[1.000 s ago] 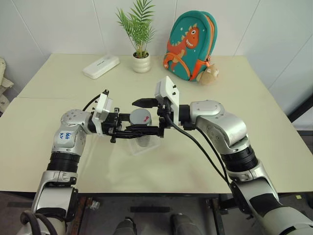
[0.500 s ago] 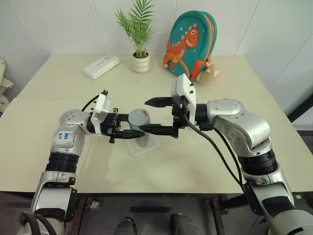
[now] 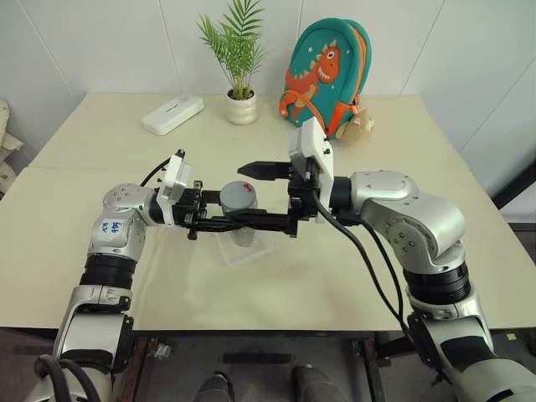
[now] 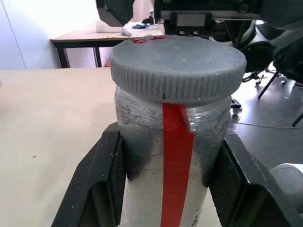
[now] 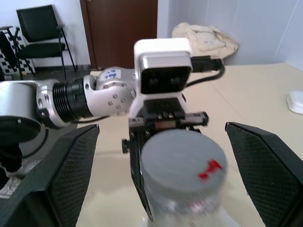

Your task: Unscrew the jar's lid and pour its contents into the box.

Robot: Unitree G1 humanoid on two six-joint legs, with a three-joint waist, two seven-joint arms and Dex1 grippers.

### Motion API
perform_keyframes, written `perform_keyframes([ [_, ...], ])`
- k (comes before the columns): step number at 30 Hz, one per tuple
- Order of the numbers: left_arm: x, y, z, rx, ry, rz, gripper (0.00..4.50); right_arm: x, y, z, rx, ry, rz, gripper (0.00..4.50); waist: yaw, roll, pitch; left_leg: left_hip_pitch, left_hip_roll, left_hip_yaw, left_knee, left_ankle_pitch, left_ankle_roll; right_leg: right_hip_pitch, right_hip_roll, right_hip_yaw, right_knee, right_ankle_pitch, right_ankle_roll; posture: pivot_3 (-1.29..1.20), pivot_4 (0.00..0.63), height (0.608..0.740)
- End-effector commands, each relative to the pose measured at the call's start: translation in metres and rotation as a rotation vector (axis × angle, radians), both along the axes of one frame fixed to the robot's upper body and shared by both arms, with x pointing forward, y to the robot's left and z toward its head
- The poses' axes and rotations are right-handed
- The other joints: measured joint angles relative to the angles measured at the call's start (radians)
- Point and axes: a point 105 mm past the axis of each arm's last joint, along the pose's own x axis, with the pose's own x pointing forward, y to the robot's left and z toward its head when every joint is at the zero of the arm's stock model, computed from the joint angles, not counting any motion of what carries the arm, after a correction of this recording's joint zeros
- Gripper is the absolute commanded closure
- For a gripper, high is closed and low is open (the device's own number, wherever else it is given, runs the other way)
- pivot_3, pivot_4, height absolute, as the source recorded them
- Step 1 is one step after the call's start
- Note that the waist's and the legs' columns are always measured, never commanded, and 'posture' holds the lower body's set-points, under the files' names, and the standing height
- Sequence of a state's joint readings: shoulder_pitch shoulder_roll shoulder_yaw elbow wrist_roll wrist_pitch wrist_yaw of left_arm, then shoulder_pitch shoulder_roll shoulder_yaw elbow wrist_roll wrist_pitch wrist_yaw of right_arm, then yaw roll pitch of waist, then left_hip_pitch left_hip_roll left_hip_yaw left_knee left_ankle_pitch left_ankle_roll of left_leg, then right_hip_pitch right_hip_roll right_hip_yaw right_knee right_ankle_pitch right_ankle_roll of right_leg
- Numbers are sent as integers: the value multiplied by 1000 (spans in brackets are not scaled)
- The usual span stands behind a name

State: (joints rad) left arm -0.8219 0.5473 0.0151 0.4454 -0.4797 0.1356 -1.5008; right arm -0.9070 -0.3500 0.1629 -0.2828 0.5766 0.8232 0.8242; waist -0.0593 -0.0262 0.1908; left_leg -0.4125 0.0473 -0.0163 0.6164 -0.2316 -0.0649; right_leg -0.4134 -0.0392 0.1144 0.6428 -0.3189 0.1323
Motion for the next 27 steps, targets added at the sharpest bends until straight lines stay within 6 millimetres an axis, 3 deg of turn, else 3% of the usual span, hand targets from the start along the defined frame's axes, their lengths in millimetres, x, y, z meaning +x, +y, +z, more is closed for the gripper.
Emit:
perform_keyframes([
  [1,-6,-3,8,25,-47,-72,2533,-2,8,8,14,-47,20,26,1,0,0,0,0,0,0,0,0,0,0,0,0,0,0,0,150,740],
  [11,-9,-6,7,46,-55,-104,2533,14,26,6,0,-58,15,26,-1,0,0,0,0,0,0,0,0,0,0,0,1,0,0,0,150,740],
  [27,-11,-7,8,42,-72,-112,2533,25,26,3,-2,-58,3,26,0,0,0,0,0,0,0,0,0,0,0,0,1,0,0,0,150,740],
])
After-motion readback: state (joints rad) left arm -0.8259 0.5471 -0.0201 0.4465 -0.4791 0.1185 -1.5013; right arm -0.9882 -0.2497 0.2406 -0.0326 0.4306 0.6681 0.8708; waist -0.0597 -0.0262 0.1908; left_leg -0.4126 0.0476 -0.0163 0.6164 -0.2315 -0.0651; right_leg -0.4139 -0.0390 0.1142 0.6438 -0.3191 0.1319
